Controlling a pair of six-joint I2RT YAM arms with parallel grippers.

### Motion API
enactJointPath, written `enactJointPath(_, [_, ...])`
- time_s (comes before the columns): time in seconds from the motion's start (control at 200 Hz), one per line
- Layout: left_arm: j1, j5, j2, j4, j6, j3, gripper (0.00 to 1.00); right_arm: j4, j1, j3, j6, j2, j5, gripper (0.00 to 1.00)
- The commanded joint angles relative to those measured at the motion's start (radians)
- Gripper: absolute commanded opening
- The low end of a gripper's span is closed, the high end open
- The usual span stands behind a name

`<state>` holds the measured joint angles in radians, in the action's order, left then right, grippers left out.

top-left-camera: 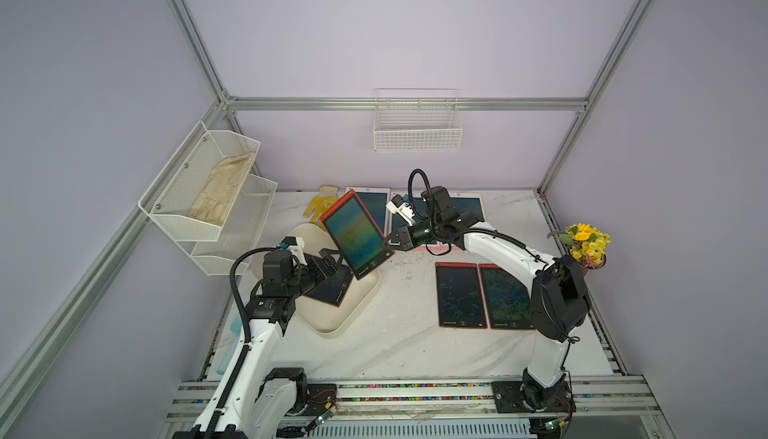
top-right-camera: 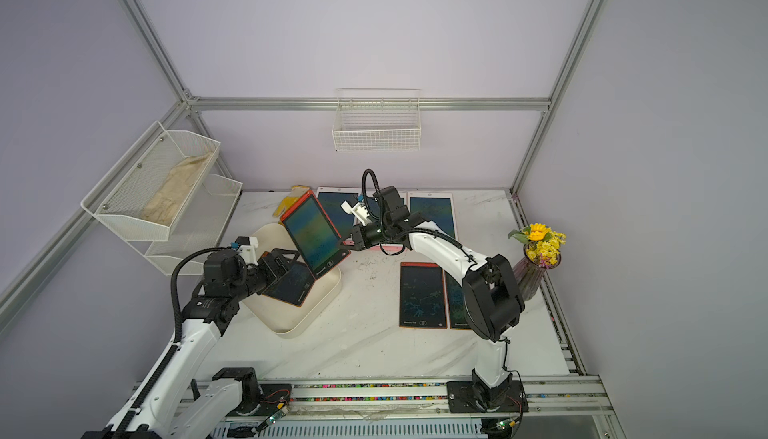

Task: Take out the writing tablet from the storage box
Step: Pick up the writing tablet from the storage box.

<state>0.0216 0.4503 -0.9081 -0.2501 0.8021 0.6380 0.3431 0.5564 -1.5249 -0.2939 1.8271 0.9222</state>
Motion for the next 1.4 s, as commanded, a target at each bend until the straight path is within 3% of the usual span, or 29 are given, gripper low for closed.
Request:
enactJointPath(0.0, [0.067, 0.028, -0.035, 0.135, 0.002, 0.073, 1.0, -0.125, -0.047, 0.042, -0.035, -0.094, 0.104, 0.0])
enactJointPath(0.32, [0.109, 0.115, -0.092, 0.518, 0.095, -0.021, 1.0, -0.147, -0.086, 0.095, -0.042, -0.138, 0.2, 0.0])
enactJointPath(0.685, [0.118, 0.154, -0.14, 0.576, 0.055, -0.003, 1.0, -0.229, -0.09, 0.13, -0.086, -0.14, 0.265, 0.0])
enactJointPath(0.915, [0.124, 0.182, -0.203, 0.671, 0.057, -0.001, 1.0, -0.24, -0.092, 0.127, -0.096, -0.106, 0.239, 0.0])
enactJointPath(1.12, [0.123, 0.231, -0.279, 0.711, 0.055, 0.036, 0.73, -0.237, -0.094, 0.124, -0.102, -0.083, 0.202, 0.0])
enactJointPath(1.395, [0.124, 0.283, -0.339, 0.782, 0.062, 0.062, 0.54, -0.24, -0.105, 0.115, -0.113, -0.072, 0.18, 0.0])
